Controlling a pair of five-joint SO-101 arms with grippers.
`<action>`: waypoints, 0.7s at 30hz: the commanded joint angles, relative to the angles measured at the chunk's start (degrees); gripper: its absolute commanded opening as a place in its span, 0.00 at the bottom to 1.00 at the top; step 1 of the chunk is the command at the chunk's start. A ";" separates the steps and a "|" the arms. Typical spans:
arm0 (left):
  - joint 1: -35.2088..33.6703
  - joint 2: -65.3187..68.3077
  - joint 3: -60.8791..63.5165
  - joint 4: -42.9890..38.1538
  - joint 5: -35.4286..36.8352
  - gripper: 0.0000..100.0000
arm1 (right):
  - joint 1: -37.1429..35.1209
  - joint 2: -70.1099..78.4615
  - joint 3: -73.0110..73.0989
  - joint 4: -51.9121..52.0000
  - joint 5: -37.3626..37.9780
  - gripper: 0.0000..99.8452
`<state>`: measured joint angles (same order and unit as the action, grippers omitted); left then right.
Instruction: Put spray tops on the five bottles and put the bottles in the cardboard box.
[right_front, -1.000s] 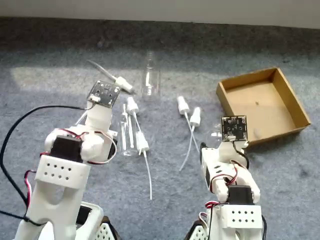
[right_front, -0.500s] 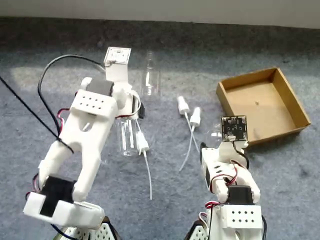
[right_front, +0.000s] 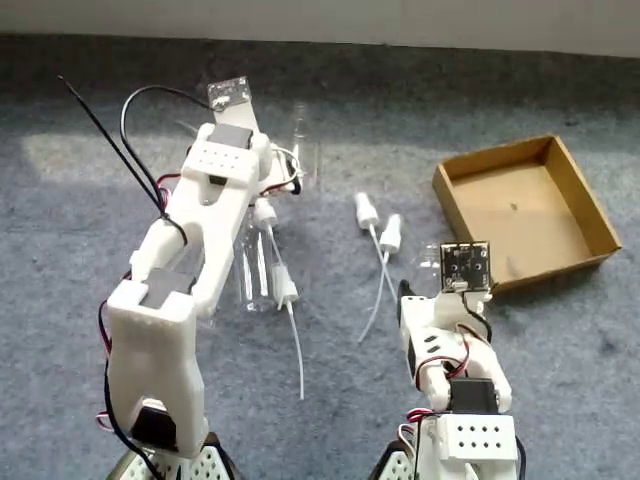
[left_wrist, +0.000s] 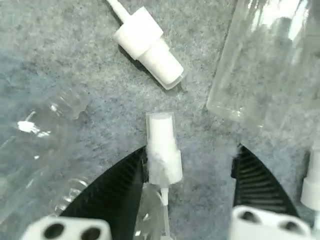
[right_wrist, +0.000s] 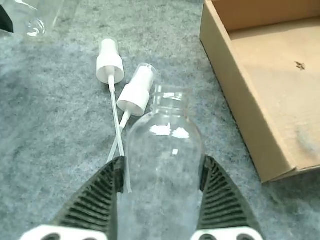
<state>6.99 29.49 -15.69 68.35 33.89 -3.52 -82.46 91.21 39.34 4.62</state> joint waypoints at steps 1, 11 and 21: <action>-0.84 2.95 -7.78 3.25 1.41 0.25 | 0.57 0.13 0.04 -0.40 0.18 0.03; -0.84 8.75 -13.14 8.44 1.41 0.25 | 0.57 0.13 0.04 -0.40 0.18 0.03; -0.84 11.38 -13.67 8.35 1.49 0.24 | 0.57 0.13 -0.04 -0.40 0.18 0.03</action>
<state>6.81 41.45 -25.98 76.35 34.68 -3.52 -82.46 91.21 39.34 4.62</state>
